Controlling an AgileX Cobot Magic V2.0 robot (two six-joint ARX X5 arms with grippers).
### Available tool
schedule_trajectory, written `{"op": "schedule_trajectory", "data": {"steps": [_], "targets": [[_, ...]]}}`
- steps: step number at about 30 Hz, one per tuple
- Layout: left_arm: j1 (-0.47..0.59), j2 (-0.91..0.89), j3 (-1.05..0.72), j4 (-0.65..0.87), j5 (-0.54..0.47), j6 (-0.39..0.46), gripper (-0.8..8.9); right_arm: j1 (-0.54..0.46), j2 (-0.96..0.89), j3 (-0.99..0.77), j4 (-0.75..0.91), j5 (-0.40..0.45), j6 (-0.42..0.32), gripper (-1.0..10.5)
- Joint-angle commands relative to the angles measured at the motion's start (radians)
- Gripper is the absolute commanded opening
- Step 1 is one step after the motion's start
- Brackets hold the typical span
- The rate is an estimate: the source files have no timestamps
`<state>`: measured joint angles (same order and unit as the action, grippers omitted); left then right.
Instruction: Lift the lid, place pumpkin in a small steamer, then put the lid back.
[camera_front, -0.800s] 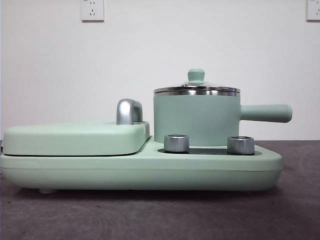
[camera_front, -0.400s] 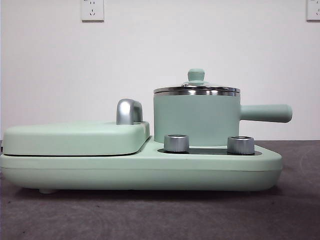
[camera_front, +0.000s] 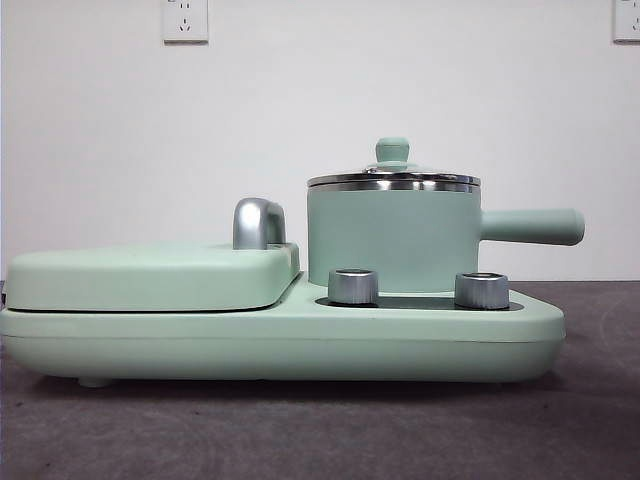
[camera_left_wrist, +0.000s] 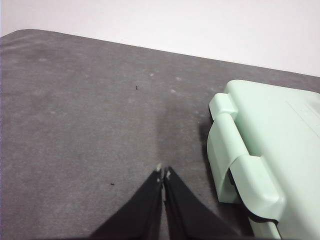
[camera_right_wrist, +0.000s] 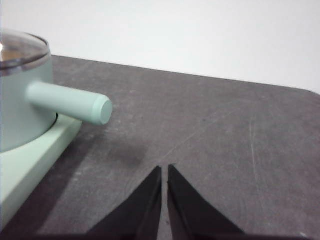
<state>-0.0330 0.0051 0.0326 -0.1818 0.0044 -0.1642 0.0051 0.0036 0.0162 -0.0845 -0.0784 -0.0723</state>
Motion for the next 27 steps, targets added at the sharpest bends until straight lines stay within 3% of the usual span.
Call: {"op": "schedule_trajectory", "data": {"steps": [1, 27], "targets": [[0.002, -0.002, -0.02, 0.001, 0.003, 0.014, 0.07, 0.0, 0.0, -0.005, 0.01, -0.001, 0.016, 0.2], [0.002, -0.002, -0.02, 0.001, 0.003, 0.014, 0.07, 0.0, 0.0, -0.005, 0.011, 0.001, 0.035, 0.2]]}}
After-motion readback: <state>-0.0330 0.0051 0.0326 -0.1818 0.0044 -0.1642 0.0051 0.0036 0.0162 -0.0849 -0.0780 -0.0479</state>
